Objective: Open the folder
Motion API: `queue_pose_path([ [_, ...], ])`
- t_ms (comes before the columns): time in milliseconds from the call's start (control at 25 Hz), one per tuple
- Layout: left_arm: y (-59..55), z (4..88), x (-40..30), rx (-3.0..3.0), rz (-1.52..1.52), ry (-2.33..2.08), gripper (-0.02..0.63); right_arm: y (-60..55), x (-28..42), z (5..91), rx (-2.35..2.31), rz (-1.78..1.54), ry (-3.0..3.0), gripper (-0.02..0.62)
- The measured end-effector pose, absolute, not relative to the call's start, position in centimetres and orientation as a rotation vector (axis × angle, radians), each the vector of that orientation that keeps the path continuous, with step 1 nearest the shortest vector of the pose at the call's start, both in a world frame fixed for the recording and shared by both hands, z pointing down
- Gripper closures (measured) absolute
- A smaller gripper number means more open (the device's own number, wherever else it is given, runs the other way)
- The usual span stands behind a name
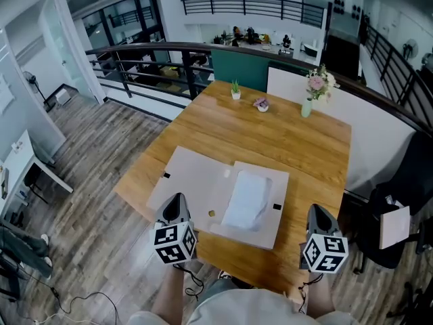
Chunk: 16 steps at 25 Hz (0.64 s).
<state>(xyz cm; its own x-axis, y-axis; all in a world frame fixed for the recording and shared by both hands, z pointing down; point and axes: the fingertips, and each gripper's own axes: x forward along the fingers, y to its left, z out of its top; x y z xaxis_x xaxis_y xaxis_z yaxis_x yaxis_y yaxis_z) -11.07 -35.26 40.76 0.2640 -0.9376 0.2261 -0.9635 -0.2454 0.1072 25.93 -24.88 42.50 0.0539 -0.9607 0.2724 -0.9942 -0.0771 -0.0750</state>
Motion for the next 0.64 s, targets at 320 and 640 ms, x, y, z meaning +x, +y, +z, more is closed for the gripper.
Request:
queue_pose_path([
  [320,-36.3,41.3,-11.9,2.271,0.154,-1.761,0.601,-25.3,25.5,42.4,2.18,0.402,-2.051,0.595],
  [640,-37.3,42.3,-12.3,2.249,0.147,-1.744,0.601,-25.7,25.7,42.4,2.193,0.393,-2.039,0.595],
])
